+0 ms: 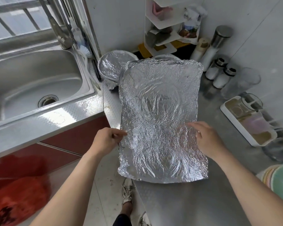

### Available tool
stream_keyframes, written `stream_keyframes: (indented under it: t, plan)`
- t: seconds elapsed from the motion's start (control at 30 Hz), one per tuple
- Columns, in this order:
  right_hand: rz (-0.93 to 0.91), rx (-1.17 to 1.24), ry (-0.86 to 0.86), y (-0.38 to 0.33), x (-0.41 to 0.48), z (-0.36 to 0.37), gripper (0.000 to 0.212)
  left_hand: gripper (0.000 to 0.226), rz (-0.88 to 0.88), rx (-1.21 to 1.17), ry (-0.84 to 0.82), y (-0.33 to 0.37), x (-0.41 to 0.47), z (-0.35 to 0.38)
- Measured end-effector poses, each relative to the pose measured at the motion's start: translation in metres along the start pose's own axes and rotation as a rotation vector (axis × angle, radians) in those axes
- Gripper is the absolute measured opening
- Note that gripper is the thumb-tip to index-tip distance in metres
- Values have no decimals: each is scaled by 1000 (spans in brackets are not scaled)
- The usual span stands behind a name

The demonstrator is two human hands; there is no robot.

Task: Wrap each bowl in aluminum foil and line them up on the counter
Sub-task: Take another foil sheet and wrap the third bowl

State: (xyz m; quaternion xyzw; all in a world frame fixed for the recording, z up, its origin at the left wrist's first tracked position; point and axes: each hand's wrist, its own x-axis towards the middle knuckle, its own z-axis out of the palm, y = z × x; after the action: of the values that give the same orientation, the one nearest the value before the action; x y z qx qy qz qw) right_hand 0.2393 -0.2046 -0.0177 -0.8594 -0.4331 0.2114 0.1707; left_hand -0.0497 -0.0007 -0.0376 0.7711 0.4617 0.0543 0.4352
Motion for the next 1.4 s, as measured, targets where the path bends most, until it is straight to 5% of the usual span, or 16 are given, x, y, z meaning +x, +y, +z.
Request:
stream_keyframes:
  t: [0.6,0.87,0.9,1.0,1.2,1.4]
  plan:
    - [38,84,-203,30,-24,-18,88,4,-304,-668,173,6,6,0]
    - [25,246,-41,32,-28,0,36,7,-378,-799,164,17,-2,3]
    - [50,289,1,31,-27,4,13,6,-364,-810,153,19,-5,3]
    - [89,429,140,32,-23,14,40,10,-318,-749,103,16,-10,4]
    - [199,454,157,29,-26,23,43,18,-331,-596,34,-3,-8,22]
    - [239,327,113,24,-32,25,46,18,-393,-508,147,-3,-18,35]
